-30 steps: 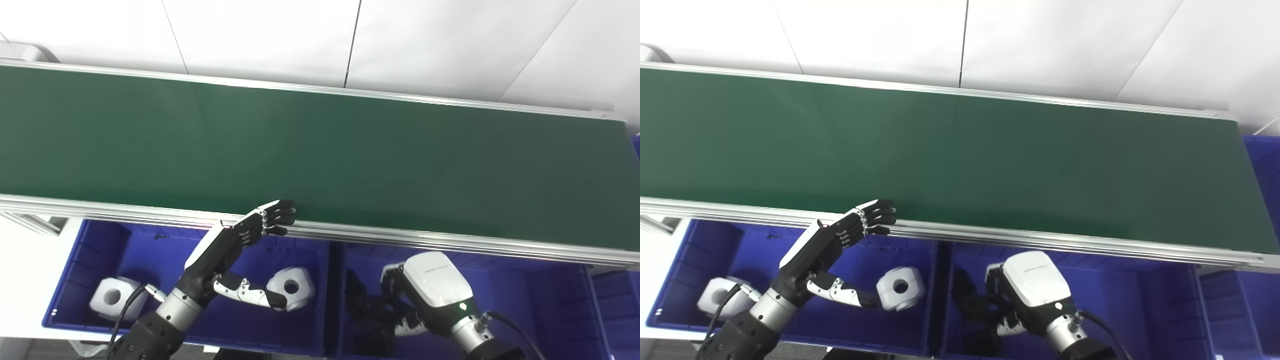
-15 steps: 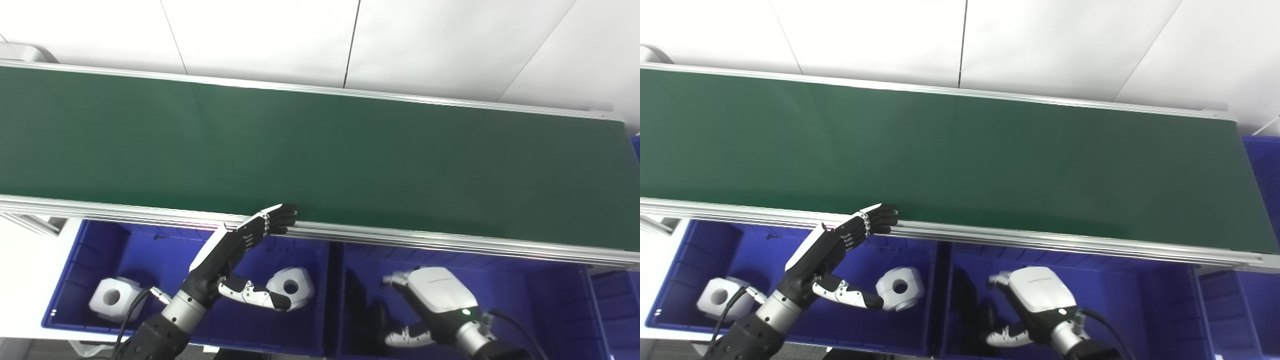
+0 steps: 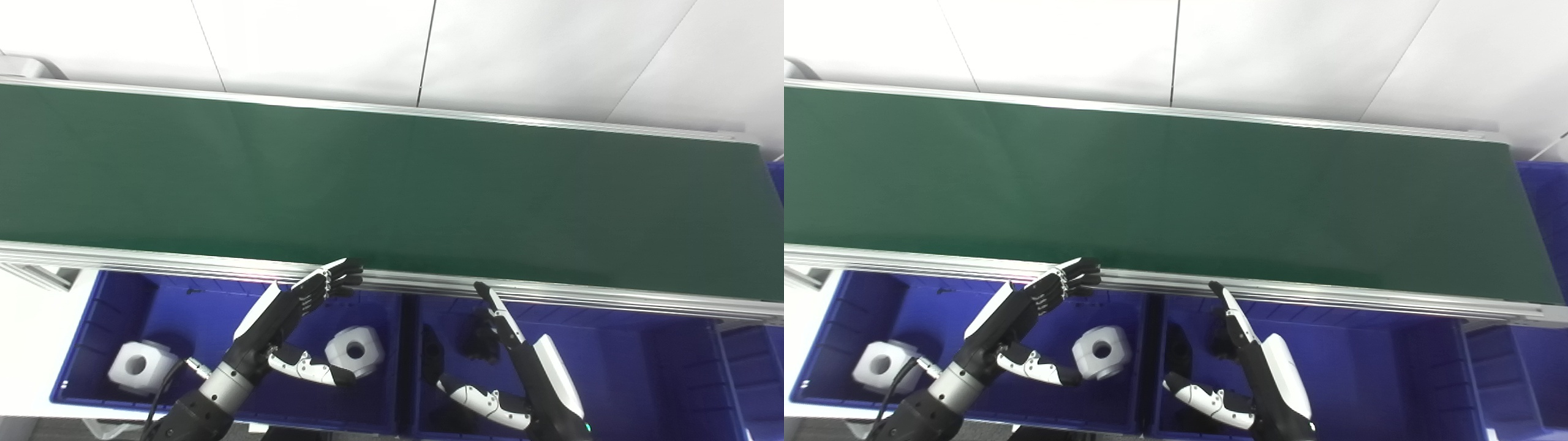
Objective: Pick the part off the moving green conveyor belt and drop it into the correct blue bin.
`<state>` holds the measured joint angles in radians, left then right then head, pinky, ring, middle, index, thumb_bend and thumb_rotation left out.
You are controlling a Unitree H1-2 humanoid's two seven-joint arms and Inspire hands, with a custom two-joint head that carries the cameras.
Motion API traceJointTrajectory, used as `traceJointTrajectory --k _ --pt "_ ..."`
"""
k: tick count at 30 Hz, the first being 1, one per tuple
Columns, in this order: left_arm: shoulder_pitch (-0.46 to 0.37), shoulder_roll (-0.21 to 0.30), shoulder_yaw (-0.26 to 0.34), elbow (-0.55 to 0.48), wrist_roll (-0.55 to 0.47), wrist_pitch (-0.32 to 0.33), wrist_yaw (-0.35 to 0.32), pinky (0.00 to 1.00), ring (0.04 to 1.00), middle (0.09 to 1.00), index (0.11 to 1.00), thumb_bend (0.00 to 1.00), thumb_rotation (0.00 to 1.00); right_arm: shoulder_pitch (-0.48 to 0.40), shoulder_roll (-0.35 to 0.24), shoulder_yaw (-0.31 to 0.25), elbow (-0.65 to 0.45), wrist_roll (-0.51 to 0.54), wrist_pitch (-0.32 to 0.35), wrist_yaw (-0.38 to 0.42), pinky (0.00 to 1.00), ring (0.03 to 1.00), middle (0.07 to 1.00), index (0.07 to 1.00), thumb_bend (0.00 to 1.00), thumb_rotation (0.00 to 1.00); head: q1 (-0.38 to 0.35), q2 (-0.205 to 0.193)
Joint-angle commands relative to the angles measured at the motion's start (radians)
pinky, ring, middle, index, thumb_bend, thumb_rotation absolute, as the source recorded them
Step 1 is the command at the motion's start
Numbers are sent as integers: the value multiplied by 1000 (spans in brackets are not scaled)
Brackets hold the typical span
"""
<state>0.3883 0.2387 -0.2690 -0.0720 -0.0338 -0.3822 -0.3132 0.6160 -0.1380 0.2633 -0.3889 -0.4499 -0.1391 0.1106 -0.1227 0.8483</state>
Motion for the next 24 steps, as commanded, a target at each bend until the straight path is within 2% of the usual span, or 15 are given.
traceJointTrajectory --k 1,4,9,17,24 --pt "14 10 0 -12 -19 -27 -11 817 856 898 883 883 273 -12 -17 1 14 44 -116 -32 822 918 975 995 714 505 12 -3" --pt "22 8 5 -12 -3 -39 -6 810 847 894 882 889 290 -11 -27 -3 32 70 -145 -38 848 925 979 1000 751 497 33 -9" --pt "24 2 8 10 6 -66 -4 801 835 886 874 896 276 2 -12 -4 65 76 -169 -67 833 916 980 996 806 482 40 -27" --pt "20 -3 10 41 8 -83 -8 792 840 888 872 910 295 -20 -22 -2 125 90 -224 -79 852 930 974 987 808 439 53 -57" --pt "17 -16 7 51 14 -82 -6 813 851 897 872 911 292 -31 -29 -22 120 128 -201 -67 883 939 957 963 817 410 71 -62"
